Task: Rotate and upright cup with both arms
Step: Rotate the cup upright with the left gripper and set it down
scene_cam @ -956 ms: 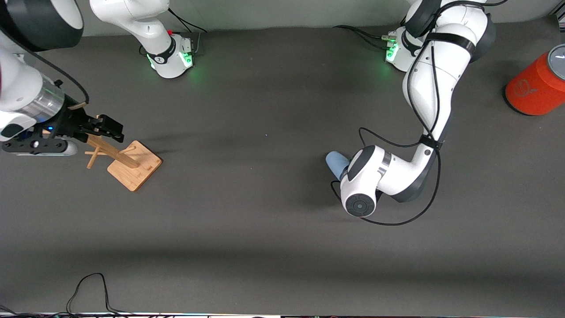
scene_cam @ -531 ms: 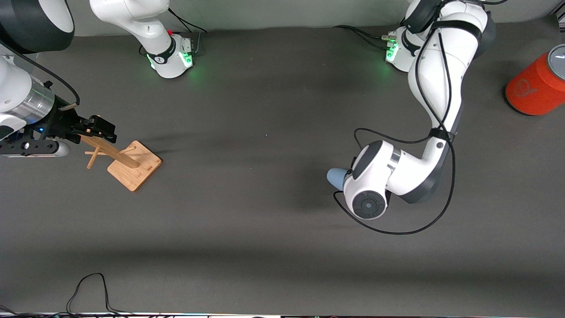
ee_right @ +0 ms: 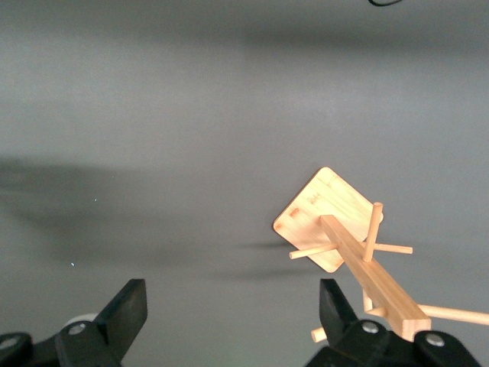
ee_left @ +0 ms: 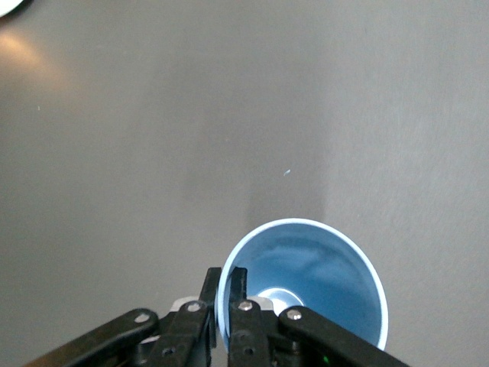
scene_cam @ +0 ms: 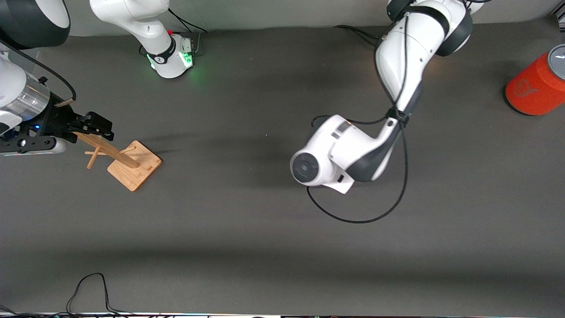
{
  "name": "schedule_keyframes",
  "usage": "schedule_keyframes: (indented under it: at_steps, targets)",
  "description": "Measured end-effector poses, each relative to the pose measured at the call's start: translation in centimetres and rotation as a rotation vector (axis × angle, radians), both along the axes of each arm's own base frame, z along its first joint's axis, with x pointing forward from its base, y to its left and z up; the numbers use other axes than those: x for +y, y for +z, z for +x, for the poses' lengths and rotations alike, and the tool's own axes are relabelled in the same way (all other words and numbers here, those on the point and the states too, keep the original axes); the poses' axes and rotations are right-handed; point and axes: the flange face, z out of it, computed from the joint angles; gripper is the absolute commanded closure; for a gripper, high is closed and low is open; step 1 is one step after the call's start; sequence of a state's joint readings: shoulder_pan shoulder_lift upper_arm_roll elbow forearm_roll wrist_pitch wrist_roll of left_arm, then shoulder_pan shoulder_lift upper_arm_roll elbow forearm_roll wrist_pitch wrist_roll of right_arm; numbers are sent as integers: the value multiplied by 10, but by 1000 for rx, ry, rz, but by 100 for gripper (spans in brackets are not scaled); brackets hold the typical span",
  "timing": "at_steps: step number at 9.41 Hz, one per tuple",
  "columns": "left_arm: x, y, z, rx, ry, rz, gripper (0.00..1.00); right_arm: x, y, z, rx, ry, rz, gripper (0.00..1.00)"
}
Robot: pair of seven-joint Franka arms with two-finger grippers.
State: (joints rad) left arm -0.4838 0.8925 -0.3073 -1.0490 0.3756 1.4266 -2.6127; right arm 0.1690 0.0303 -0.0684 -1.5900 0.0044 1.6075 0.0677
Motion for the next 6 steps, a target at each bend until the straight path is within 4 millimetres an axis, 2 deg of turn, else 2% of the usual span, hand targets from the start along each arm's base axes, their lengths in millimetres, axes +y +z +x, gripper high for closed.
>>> schedule_keyframes:
  at_steps: [1, 4, 6]
  targets:
    - [-15, 0, -14, -60, 49, 64, 100, -6, 2, 1, -4, 13, 0, 0]
    - [-63, -3, -58, -118, -14, 137, 100, -20, 5, 1, -10, 34, -1, 0]
    - [-84, -18, -84, -104, -65, 155, 100, -23, 5, 1, -9, 29, -1, 0]
